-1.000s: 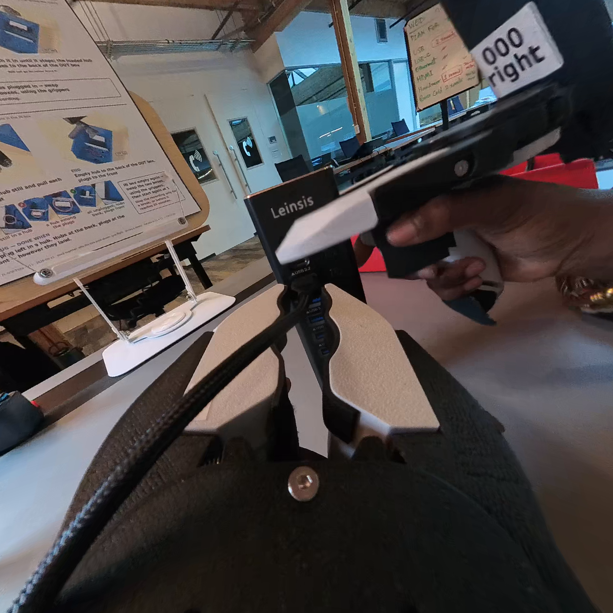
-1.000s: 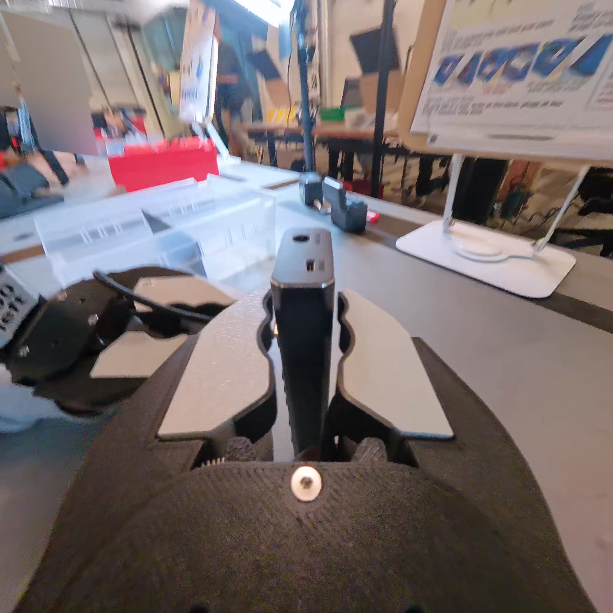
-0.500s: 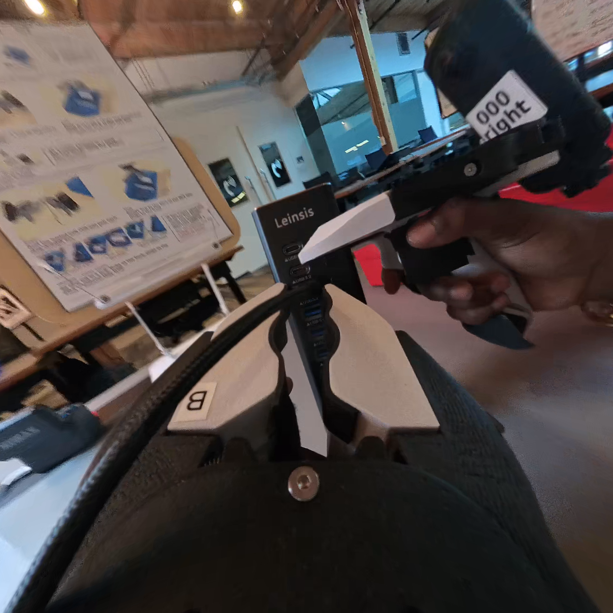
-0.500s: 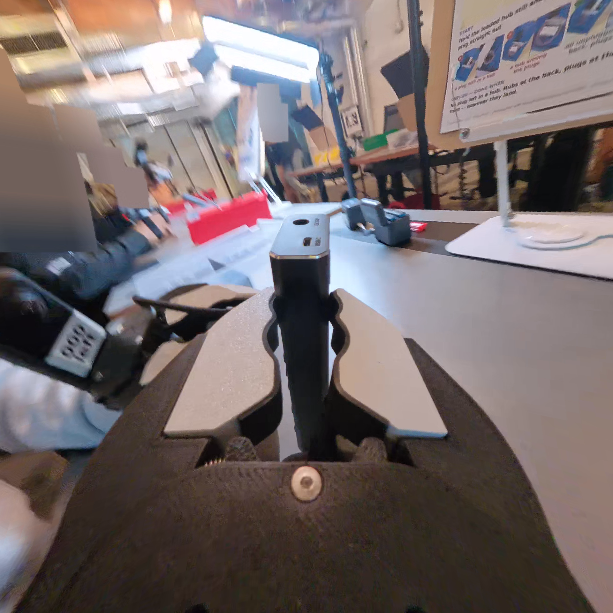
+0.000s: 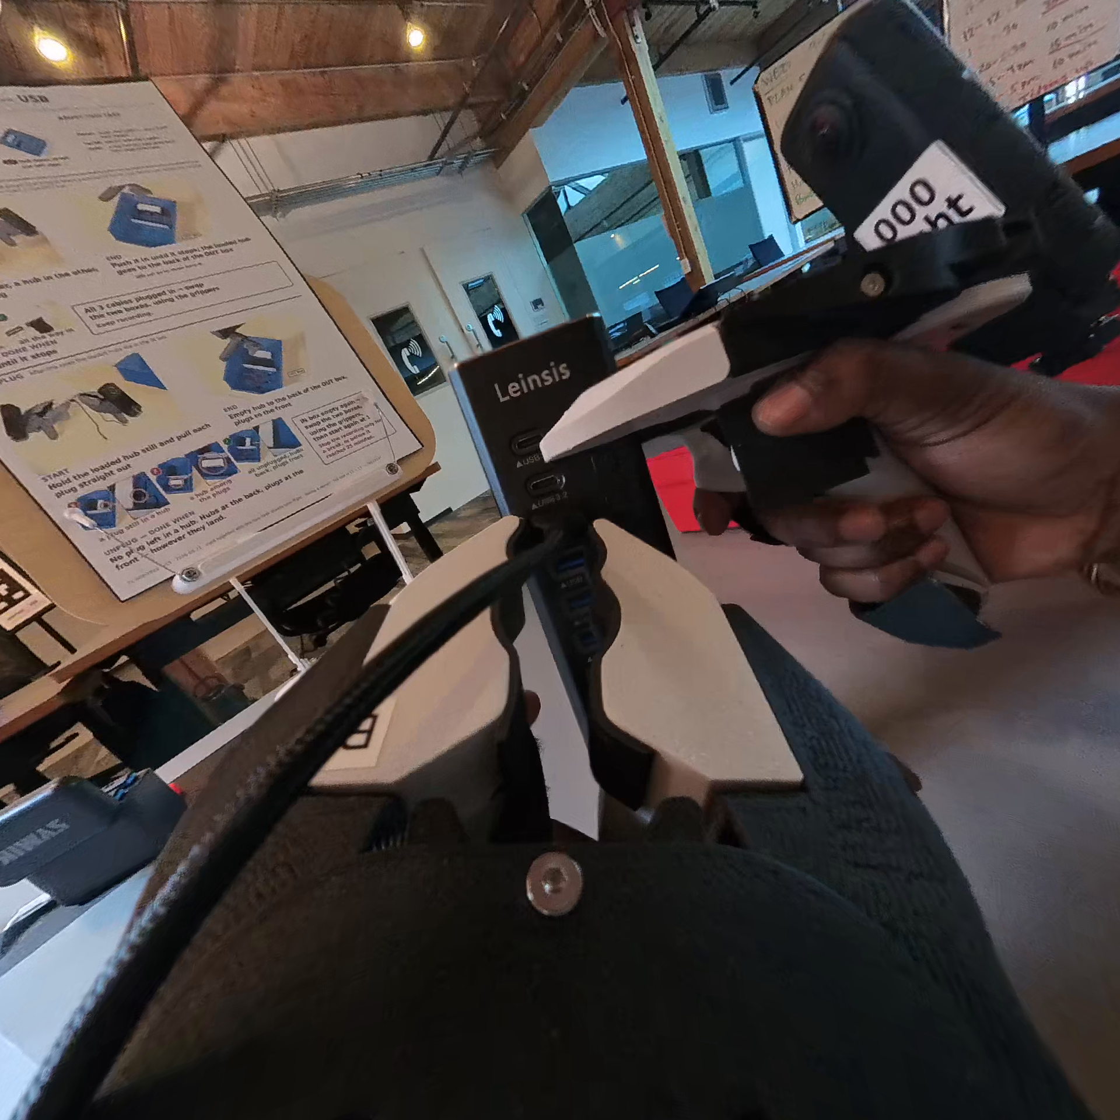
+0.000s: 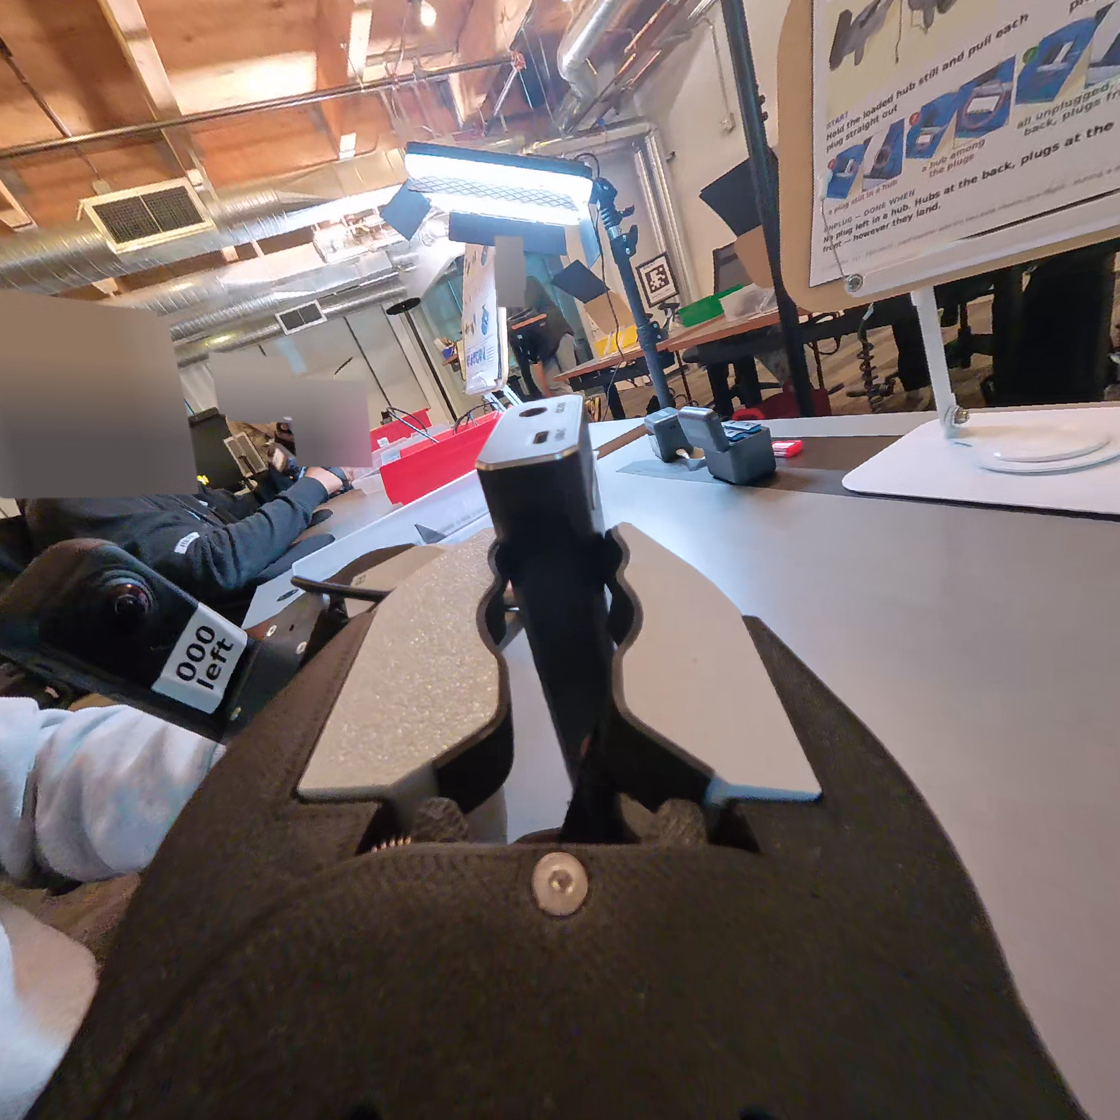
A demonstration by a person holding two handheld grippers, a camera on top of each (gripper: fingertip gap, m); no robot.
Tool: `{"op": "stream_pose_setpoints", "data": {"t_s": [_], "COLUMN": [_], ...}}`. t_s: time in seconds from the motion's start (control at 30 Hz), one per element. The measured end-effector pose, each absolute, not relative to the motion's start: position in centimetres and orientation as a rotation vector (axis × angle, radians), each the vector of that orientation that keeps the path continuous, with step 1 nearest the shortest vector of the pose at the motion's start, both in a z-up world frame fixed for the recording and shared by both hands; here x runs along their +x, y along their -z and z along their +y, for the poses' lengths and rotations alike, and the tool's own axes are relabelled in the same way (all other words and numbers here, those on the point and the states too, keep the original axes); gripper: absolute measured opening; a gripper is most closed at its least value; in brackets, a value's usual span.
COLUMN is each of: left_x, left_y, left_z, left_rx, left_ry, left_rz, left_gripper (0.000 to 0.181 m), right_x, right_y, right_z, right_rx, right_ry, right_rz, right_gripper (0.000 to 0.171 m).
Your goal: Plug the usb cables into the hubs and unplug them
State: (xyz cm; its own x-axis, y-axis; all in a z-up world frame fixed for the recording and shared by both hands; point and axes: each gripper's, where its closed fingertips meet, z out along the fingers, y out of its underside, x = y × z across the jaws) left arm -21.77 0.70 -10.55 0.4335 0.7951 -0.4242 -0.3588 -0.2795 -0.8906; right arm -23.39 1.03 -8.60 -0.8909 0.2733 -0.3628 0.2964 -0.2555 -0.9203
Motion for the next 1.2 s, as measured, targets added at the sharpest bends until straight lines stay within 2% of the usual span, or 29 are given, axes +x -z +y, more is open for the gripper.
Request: {"op": "stream_pose_setpoints", "data": {"t_s": [0.1,0.2,0.3,0.57,0.73,0.8,0.9,1.03,1.2], "left_x": [-21.5,-20.3,-19.0,-17.0,-18.2,-18.3,-18.4,-18.2,-18.3], "left_y": [10.2,10.1,10.7,10.5,10.3,10.1,10.4,10.6,10.9], "left_z": [0.9,2.1,3.3,4.5,3.4,3.2,3.3,3.6,3.8], "left_rx": [-1.424,-1.402,-1.416,-1.367,-1.321,-1.306,-1.326,-1.342,-1.362], "left_ry": [-1.095,-0.938,-0.834,-0.674,-0.648,-0.64,-0.652,-0.66,-0.667], "left_rz": [-0.42,-0.391,-0.339,-0.245,-0.336,-0.346,-0.344,-0.325,-0.318], "left_gripper": [0.021,0.048,0.056,0.053,0.051,0.051,0.05,0.049,0.048], "right_x": [-23.3,-23.3,-23.3,-25.0,-26.9,-28.4,-31.0,-34.4,-36.9], "right_y": [8.0,7.2,5.3,-7.2,-13.2,-12.7,-10.2,-3.2,6.4], "right_z": [0.9,1.0,2.2,13.3,22.6,25.5,30.5,35.4,35.9], "right_rx": [0.696,0.647,0.594,0.749,1.063,1.278,1.694,2.152,2.229], "right_ry": [2.414,2.476,2.6,3.125,3.333,3.157,2.911,2.408,1.718], "right_rz": [1.886,1.912,1.948,1.687,1.914,2.225,2.429,2.522,2.621], "right_gripper": [0.028,0.028,0.028,0.028,0.028,0.028,0.027,0.028,0.028]}}
